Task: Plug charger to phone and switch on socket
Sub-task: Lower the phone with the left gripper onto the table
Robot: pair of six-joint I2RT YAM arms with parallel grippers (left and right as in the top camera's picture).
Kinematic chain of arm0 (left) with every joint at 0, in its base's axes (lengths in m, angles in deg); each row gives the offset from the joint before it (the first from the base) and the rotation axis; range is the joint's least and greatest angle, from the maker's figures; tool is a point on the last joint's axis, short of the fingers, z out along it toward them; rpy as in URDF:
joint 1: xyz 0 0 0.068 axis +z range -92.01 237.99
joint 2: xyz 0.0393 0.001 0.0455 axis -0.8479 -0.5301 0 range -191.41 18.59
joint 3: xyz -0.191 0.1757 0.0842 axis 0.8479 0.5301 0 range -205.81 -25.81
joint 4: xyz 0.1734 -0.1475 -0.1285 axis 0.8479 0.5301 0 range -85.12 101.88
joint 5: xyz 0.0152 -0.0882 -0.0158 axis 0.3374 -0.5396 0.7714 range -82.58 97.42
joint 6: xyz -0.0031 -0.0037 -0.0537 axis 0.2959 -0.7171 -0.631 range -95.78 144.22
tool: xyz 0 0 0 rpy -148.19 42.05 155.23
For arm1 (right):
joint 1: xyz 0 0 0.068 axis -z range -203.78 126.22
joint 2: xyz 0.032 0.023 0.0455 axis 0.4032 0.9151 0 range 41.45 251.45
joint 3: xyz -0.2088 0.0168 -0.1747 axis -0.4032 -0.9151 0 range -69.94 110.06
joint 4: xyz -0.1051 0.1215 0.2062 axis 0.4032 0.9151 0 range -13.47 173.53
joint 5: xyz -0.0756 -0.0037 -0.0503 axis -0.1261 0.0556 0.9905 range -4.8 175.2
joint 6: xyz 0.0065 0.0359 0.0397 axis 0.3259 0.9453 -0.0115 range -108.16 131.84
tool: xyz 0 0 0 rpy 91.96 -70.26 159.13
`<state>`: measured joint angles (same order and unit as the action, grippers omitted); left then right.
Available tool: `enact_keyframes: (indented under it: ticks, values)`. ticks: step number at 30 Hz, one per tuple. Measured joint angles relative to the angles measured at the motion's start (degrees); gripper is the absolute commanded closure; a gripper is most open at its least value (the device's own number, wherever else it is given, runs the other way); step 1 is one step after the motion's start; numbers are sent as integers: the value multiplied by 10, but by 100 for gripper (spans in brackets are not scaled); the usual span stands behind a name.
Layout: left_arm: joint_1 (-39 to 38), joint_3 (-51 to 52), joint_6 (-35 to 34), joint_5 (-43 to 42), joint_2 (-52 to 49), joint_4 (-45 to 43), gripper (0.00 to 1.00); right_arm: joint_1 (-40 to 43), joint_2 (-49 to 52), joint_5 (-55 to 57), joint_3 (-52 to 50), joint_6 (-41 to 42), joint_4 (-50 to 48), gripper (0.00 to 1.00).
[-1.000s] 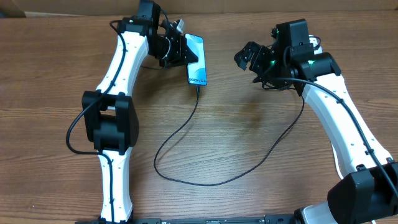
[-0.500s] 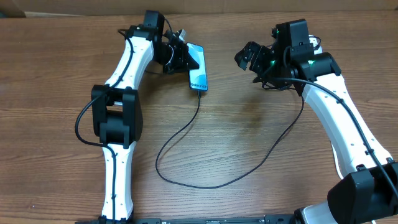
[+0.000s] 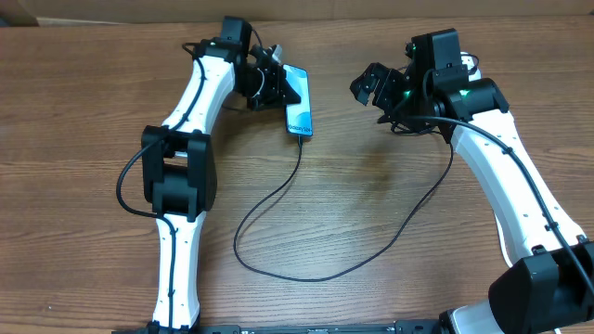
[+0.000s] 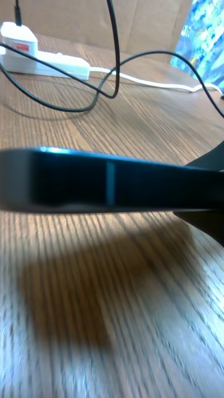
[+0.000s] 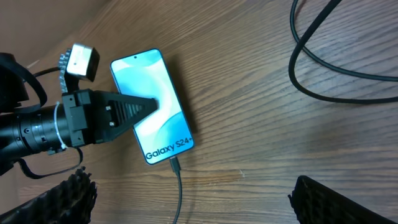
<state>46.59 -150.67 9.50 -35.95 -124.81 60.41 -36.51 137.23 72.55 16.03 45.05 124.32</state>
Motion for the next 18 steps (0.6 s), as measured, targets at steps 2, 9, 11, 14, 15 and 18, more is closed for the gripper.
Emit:
enact_keyframes:
  ticks: [2, 9, 11, 14, 15, 18]
  values:
    - [-7, 0, -2, 11, 0, 0, 96, 0, 0, 0, 0, 0, 6, 0]
    - [-14, 0, -4, 32, 0, 1, 96, 0, 0, 0, 0, 0, 17, 0]
    - [-14, 0, -4, 37, 0, 1, 96, 0, 0, 0, 0, 0, 17, 0]
    - [-13, 0, -4, 42, 0, 1, 96, 0, 0, 0, 0, 0, 17, 0]
    - [-13, 0, -4, 43, 0, 1, 96, 0, 0, 0, 0, 0, 17, 0]
    - [-13, 4, -4, 45, 0, 1, 96, 0, 0, 0, 0, 0, 17, 0]
